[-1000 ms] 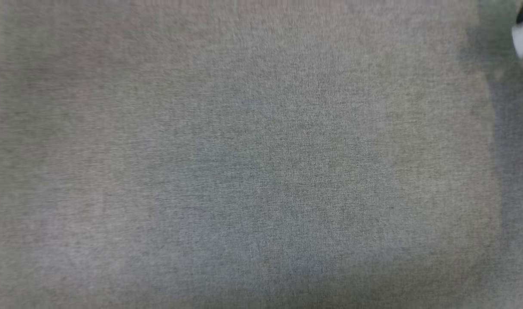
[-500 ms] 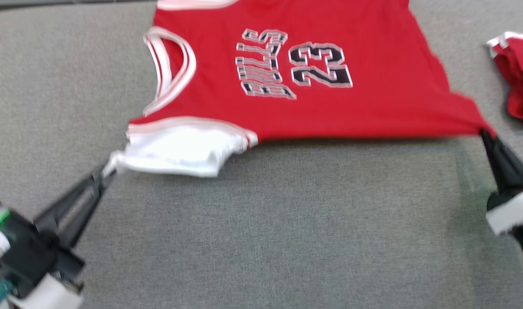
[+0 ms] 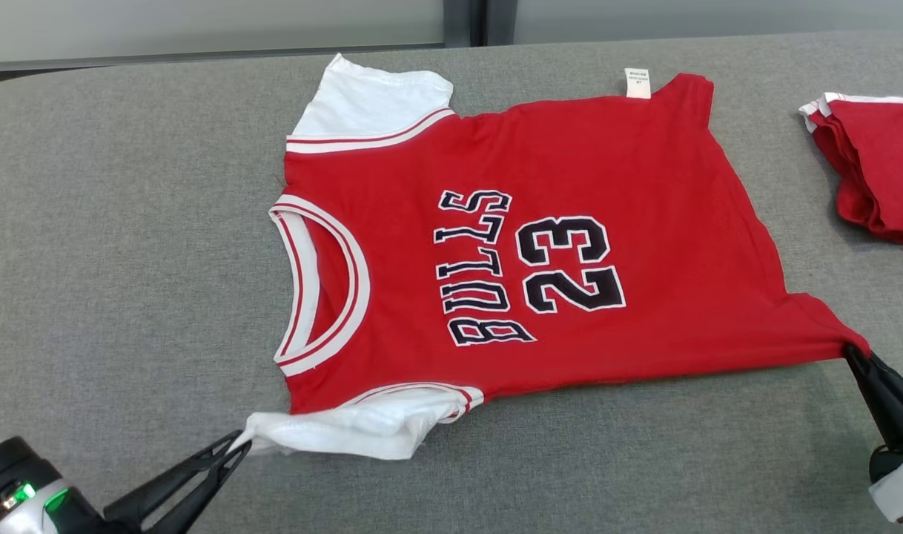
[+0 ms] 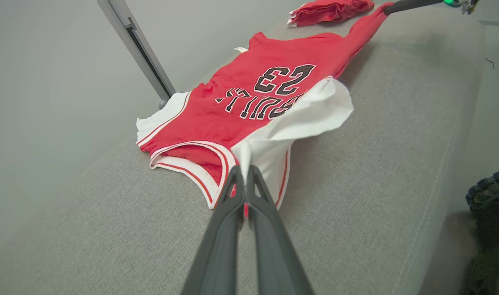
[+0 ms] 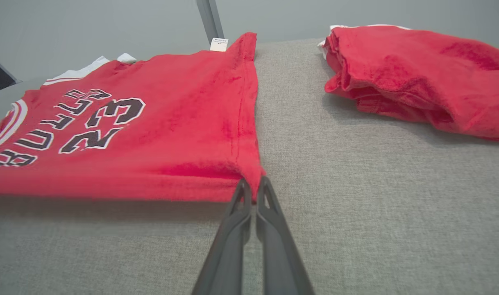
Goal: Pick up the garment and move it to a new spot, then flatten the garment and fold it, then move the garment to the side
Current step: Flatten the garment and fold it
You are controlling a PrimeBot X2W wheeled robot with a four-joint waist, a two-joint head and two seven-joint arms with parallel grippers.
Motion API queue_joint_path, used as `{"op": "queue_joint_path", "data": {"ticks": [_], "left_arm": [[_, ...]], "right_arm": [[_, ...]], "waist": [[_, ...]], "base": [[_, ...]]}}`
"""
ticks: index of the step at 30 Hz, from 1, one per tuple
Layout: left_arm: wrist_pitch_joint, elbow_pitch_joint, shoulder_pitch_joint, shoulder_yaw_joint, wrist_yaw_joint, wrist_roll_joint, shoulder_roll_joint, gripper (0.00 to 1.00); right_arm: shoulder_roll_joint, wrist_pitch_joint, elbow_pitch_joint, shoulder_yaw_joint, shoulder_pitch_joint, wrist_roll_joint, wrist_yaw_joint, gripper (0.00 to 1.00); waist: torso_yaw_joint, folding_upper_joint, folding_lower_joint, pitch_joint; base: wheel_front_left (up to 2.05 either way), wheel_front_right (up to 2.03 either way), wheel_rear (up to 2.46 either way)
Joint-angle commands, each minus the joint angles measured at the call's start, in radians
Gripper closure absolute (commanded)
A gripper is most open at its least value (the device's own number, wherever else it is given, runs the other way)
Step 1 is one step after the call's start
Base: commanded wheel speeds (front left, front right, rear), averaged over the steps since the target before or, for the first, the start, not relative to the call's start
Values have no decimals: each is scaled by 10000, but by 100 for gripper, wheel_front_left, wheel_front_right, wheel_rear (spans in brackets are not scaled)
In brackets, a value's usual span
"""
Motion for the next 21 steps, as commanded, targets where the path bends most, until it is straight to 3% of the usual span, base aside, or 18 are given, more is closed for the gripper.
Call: {"op": "queue_joint_path", "data": {"ticks": [1,2,5,6,16,21], "left_arm": [[38,37,-239,45,-44,39,3,100],[159,131,-605,-8,-307,-26,-291,100],[373,350,-1002,-114,-560,62,-500,100],[559,623,-1402,-197,-766,27,-844,100],[808,2236,-3081,-410,-1529,197,-2006,100],[678,2767,-3771,-381,-1710,406,-2239,100]], "right_arm": [[48,84,-74,-72,32,-79,-23,100],[238,436,-281,-373,79,-392,-23,100],[498,843,-472,-617,6,-733,-22,100],[776,1247,-651,-874,-82,-1042,-22,100],[1543,2590,-1101,-2096,-348,-1738,-22,100],[1650,3140,-1560,-3101,-81,-1884,-22,100]], "waist": [[-8,-1,0,30],[-60,-1,0,116],[-72,-1,0,209],[-49,-1,0,321],[241,-1,0,797],[401,-1,0,869]], "base": [[0,0,0],[0,0,0],[0,0,0],[0,0,0],[0,0,0],[0,0,0]]}}
